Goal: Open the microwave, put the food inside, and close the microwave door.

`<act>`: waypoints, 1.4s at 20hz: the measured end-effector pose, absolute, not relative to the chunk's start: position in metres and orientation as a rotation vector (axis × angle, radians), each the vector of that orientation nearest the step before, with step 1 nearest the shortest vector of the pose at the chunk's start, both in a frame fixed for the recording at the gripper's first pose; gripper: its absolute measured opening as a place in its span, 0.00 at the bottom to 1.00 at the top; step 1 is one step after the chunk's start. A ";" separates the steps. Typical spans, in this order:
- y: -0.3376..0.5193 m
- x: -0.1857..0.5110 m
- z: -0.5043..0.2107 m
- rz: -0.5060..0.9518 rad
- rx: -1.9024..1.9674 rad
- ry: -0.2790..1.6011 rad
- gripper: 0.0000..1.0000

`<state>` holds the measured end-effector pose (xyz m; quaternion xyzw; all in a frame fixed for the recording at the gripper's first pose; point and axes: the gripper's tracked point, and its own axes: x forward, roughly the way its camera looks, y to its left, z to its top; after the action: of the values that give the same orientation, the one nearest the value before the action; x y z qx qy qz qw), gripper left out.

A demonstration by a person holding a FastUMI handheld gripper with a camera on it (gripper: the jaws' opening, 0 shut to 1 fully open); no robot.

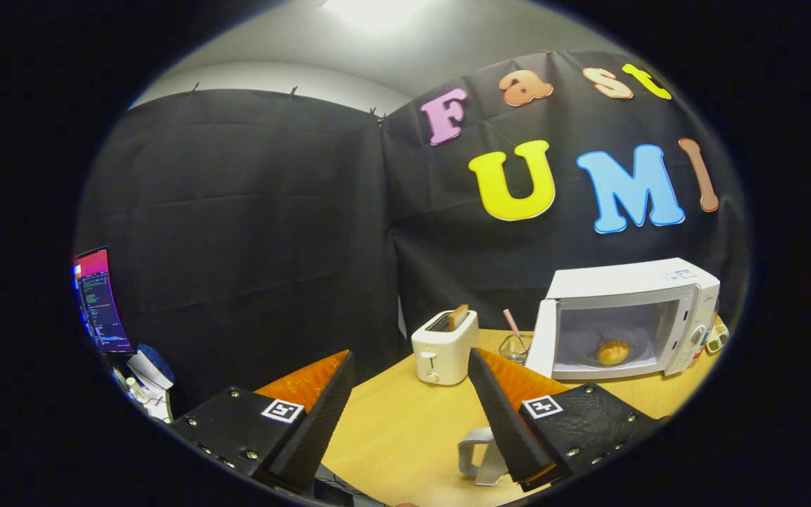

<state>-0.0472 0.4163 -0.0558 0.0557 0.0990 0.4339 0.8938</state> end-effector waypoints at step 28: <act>0.368 -0.028 -0.201 0.822 -0.101 0.475 0.01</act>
<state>-0.0280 0.3683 -0.2012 -0.0485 0.2288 0.3954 0.8882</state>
